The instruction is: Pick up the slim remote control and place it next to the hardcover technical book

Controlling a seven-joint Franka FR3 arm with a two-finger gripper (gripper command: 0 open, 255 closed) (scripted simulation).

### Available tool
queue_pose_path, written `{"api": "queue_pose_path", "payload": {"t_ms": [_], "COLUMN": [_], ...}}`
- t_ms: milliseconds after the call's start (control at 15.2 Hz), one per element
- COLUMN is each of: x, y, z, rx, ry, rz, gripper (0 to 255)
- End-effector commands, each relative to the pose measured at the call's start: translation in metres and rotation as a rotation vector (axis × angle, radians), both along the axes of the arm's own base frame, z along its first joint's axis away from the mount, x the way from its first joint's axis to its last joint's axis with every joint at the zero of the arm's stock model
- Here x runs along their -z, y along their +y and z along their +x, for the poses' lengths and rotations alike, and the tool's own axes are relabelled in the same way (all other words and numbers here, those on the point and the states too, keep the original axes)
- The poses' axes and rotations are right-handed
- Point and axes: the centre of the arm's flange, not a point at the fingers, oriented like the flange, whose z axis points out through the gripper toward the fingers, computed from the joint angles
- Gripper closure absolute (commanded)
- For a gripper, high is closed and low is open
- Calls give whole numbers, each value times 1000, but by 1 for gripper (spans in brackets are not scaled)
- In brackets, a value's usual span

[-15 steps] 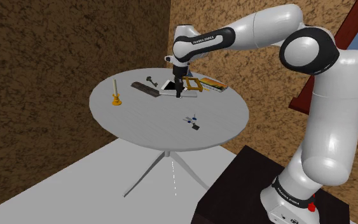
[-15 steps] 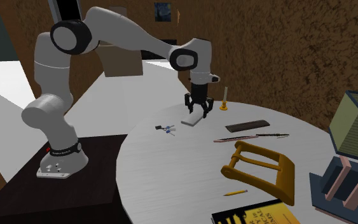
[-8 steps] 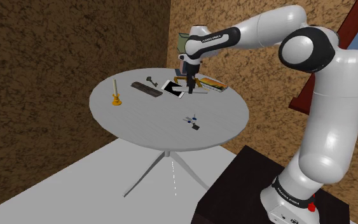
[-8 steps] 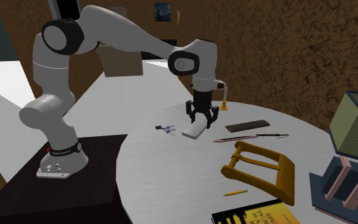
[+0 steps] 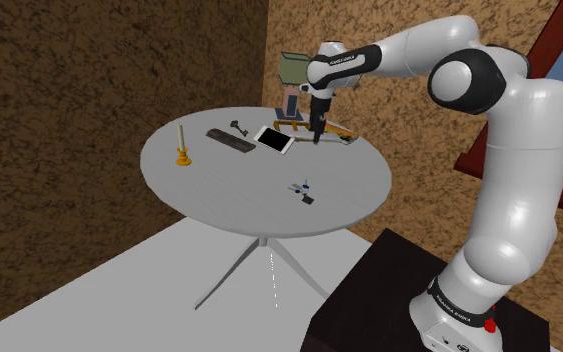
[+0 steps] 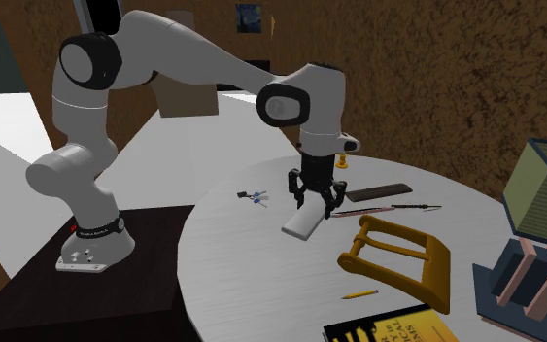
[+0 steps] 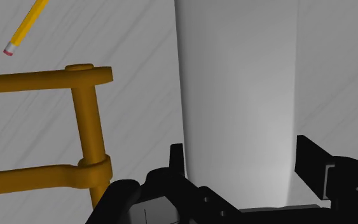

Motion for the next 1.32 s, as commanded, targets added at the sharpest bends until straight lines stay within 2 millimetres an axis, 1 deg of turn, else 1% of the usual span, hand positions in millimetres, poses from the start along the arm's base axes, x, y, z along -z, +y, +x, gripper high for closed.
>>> {"api": "queue_pose_path", "payload": {"t_ms": [0,792,858,1254], "x": [7,70,73,73], "y": [-5,-5,-5,-5], "z": [-1,-1,-1,-1], "rx": [-2,-2,-2,-2], "ry": [-1,-1,-1,-1], "rz": [0,0,0,0], "gripper": [255,255,255,255]}}
